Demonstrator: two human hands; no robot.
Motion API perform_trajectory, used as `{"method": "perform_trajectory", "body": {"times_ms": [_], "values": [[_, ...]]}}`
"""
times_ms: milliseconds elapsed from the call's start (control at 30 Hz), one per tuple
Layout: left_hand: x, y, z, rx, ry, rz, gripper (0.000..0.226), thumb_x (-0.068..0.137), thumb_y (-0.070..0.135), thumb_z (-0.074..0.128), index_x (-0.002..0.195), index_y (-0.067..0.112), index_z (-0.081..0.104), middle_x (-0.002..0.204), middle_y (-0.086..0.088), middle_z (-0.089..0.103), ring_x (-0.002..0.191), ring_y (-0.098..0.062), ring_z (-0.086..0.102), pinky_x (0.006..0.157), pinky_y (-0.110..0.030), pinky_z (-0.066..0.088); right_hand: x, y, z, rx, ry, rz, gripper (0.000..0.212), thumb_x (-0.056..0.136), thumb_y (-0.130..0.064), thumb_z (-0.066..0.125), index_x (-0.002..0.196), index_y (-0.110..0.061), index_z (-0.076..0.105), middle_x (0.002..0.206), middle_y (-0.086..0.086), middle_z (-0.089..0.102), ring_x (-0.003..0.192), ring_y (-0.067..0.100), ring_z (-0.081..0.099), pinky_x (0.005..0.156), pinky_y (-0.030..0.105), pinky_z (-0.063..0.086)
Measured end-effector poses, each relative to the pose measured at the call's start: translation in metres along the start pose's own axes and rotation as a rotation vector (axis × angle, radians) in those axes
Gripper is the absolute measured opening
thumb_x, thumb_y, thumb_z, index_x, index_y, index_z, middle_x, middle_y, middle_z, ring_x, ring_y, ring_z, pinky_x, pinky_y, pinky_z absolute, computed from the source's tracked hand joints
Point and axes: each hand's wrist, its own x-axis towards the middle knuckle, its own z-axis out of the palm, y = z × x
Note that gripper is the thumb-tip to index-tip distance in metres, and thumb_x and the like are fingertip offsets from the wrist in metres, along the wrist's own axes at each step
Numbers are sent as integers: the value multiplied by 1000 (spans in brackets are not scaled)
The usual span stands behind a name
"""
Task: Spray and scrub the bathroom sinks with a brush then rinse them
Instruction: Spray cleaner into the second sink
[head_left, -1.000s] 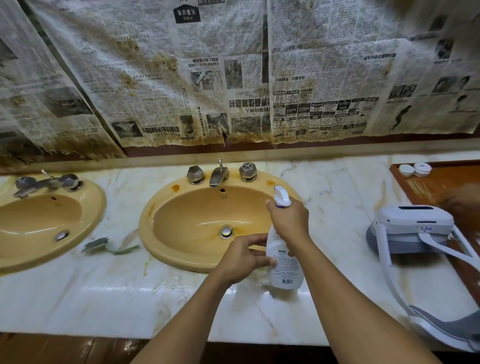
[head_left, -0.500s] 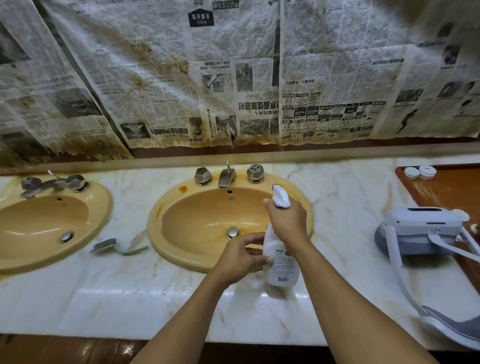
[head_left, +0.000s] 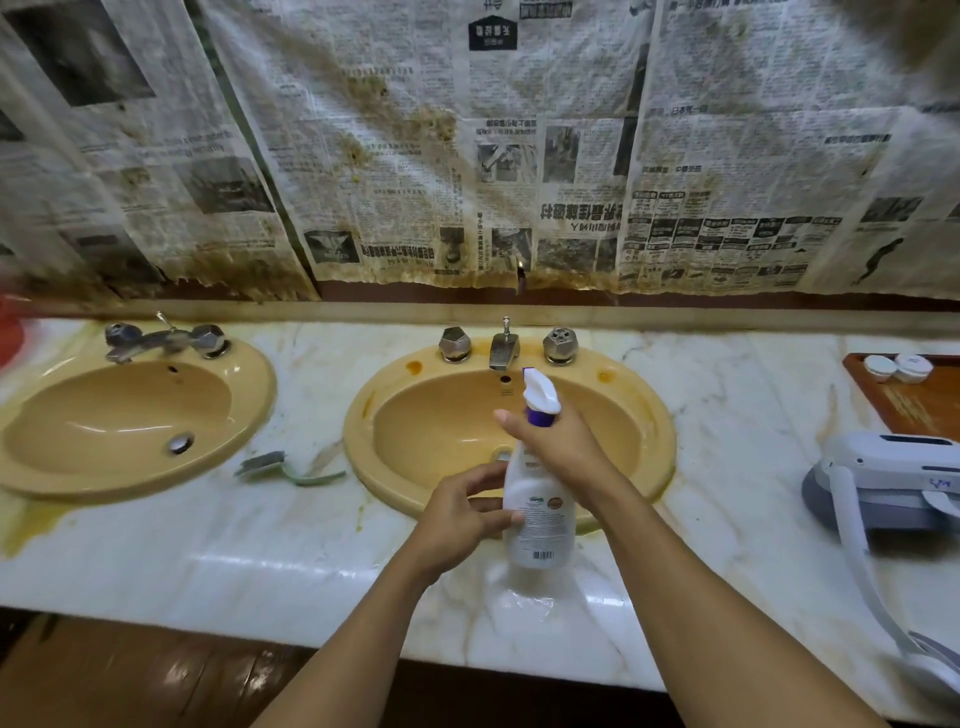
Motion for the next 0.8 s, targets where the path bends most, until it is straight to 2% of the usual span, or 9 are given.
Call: {"method": "perform_trajectory", "body": {"times_ms": [67,100,167,300,367,433,500,600,800], "values": [[-13,-5,-23,27,62,12,55,87,0,77,134,24,66,128,9,72,107,-19,74,91,-36,61,-2,2,14,-18,-109,-7,63,75,-60,80,124,-33,53,116,-10,65,106,10,63,89,36,54],[-21,-9,-36,44,99,16,54,86,0,77,133,25,67,125,10,73,107,-18,74,90,-35,60,-3,4,21,-46,-133,-15,73,74,-62,80,135,-36,49,130,-12,60,120,10,57,99,40,51],[-37,-19,-65,86,193,16,54,85,1,79,132,26,67,121,11,74,107,-16,74,92,-35,60,-8,4,35,-128,-146,-31,85,77,-61,79,148,-38,40,141,-16,47,131,8,45,106,40,45],[-71,-48,-128,124,424,-22,55,81,-1,82,126,28,70,117,12,76,107,-12,73,95,-44,59,-16,6,62,-306,-164,-115,79,85,-50,77,152,-35,39,142,-8,45,126,8,45,101,30,41],[-88,-59,-156,136,538,-27,55,81,-3,82,121,34,70,113,17,76,106,-9,72,93,-41,59,-17,9,78,-381,-176,-149,74,87,-46,77,151,-34,41,146,-6,45,130,10,45,105,31,39],[-103,-66,-179,157,636,-16,55,82,-2,81,123,32,71,113,18,75,109,-10,71,94,-39,58,-16,13,96,-442,-191,-174,71,89,-43,75,151,-33,43,148,-5,45,133,10,42,104,27,35],[-114,-72,-198,162,703,-10,51,84,-1,79,125,29,71,116,17,74,113,-11,69,97,-39,56,-14,16,114,-481,-229,-178,67,91,-42,72,151,-35,42,147,-7,44,134,8,37,101,25,31],[-125,-82,-218,154,792,-18,48,87,2,77,124,32,69,120,15,73,116,-9,67,101,-38,54,-7,24,142,-543,-266,-197,62,94,-41,68,150,-36,42,148,-6,44,139,14,38,108,30,35],[-138,-103,-231,79,924,2,53,90,5,75,135,32,63,129,19,68,119,-6,65,99,-29,50,15,38,197,-690,-337,-253,56,97,-40,64,148,-32,45,146,-2,48,135,21,42,109,33,36]]}}
